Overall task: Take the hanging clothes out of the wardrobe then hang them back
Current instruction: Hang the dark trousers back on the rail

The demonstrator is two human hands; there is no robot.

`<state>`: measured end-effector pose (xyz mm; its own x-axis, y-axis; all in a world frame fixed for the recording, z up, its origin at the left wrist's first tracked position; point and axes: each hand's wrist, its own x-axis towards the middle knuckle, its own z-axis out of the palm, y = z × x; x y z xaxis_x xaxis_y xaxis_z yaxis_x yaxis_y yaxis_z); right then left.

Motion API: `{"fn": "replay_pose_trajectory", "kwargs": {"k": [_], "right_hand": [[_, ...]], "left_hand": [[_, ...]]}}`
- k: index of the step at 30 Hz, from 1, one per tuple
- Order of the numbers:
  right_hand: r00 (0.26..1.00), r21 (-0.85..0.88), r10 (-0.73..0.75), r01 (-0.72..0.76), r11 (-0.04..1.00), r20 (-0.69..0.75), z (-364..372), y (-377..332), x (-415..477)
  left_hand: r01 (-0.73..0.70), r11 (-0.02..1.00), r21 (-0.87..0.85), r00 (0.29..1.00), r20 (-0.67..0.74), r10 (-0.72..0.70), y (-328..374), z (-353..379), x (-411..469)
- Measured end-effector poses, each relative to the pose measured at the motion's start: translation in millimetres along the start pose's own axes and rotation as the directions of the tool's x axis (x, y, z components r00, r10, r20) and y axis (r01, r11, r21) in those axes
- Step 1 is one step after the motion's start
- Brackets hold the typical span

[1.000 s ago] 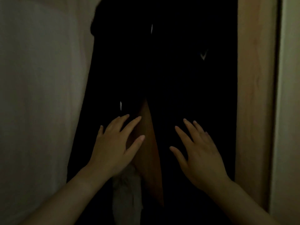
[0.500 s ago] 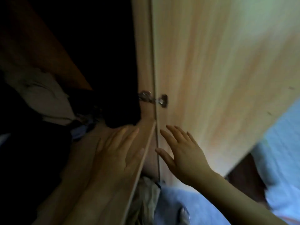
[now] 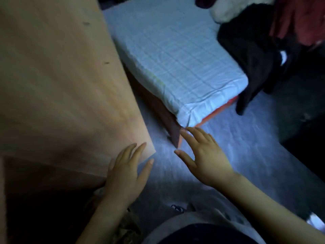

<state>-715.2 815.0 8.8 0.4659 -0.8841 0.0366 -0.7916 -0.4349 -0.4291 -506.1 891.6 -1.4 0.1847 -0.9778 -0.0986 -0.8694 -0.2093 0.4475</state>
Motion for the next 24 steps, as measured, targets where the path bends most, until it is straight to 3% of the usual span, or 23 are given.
{"fn": "replay_pose_trajectory", "kwargs": {"k": [6,14,18,24], "right_hand": [[0.959,0.046,0.257,-0.253,0.966,-0.123,-55.6,134.5,2.0],[0.893,0.035,0.387,-0.390,0.920,-0.230,-155.6,321.9,38.3],[0.866,0.027,0.444,-0.451,0.892,-0.231,-183.5,386.0,61.0],[0.878,0.043,0.432,-0.433,0.900,-0.204,-200.6,469.1,158.4]], "left_hand": [[-0.285,0.959,-0.008,0.958,0.037,0.285,127.3,61.6,113.9],[-0.490,0.859,-0.146,0.856,0.108,0.506,339.8,144.2,240.9],[-0.539,0.831,-0.137,0.823,0.122,0.555,399.0,164.0,298.8],[-0.524,0.846,-0.099,0.841,0.096,0.533,434.4,187.3,408.9]]}}
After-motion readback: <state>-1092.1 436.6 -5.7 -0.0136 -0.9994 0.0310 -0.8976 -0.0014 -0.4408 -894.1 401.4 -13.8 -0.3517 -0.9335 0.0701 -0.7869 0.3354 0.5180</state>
